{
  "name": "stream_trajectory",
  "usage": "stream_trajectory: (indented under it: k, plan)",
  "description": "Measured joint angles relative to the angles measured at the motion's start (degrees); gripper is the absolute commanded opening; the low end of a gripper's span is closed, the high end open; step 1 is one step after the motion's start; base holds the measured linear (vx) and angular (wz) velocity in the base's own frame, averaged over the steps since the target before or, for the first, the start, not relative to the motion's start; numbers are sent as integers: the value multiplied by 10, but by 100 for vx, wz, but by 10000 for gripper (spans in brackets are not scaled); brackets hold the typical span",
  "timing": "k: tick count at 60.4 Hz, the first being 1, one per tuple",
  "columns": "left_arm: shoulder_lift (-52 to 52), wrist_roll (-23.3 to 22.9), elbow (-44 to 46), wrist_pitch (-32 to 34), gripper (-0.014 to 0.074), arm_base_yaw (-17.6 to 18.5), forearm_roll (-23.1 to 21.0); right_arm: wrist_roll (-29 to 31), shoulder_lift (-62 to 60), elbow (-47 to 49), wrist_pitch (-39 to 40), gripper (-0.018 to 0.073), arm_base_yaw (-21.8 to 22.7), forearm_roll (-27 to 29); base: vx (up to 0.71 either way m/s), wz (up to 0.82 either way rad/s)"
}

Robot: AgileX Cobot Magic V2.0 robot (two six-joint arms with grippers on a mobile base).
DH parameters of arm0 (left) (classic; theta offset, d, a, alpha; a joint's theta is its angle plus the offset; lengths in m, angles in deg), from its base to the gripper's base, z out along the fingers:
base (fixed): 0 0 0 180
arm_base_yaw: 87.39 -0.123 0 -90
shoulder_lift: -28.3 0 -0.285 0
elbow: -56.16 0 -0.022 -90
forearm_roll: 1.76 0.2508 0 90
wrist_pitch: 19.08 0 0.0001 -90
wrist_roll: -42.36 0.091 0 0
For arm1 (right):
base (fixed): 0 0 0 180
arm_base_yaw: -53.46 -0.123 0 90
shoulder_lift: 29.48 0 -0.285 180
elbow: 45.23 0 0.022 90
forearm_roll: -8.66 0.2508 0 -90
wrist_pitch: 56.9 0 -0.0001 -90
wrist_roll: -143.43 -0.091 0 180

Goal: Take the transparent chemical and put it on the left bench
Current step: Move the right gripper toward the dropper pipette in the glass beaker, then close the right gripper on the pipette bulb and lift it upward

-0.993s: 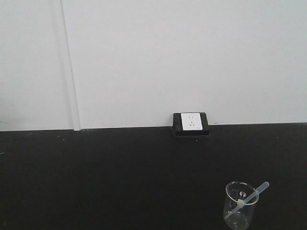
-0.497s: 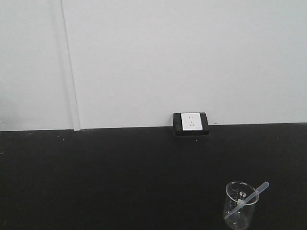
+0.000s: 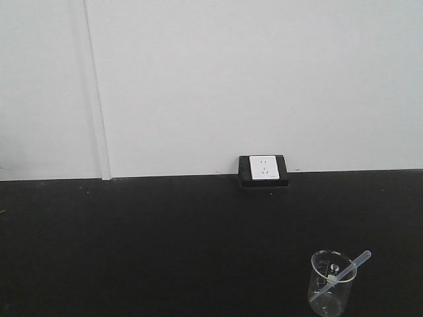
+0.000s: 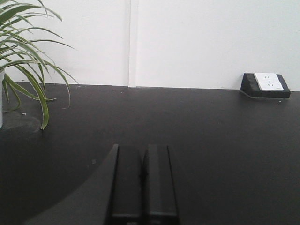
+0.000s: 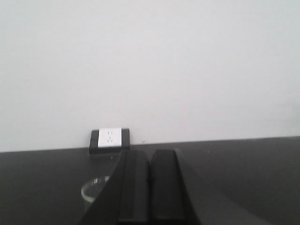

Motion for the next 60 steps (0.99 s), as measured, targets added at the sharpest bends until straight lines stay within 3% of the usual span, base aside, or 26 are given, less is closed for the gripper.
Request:
stream_trajectory:
  k: [15, 30, 40, 51, 60]
  plan:
    - [0, 0, 0, 0, -3, 0, 0, 0, 208, 186, -11, 2, 0, 0, 0, 0]
    - [0, 0, 0, 0, -3, 0, 0, 0, 387, 234, 16, 43, 0, 0, 0, 0]
    - [0, 0, 0, 0, -3, 0, 0, 0, 475, 234, 19, 160, 0, 1, 0, 0]
    - [0, 0, 0, 0, -3, 0, 0, 0, 553, 234, 39, 396, 0, 1, 0, 0]
    - [0, 0, 0, 0, -3, 0, 0, -1, 619, 234, 109, 552, 0, 1, 0, 0]
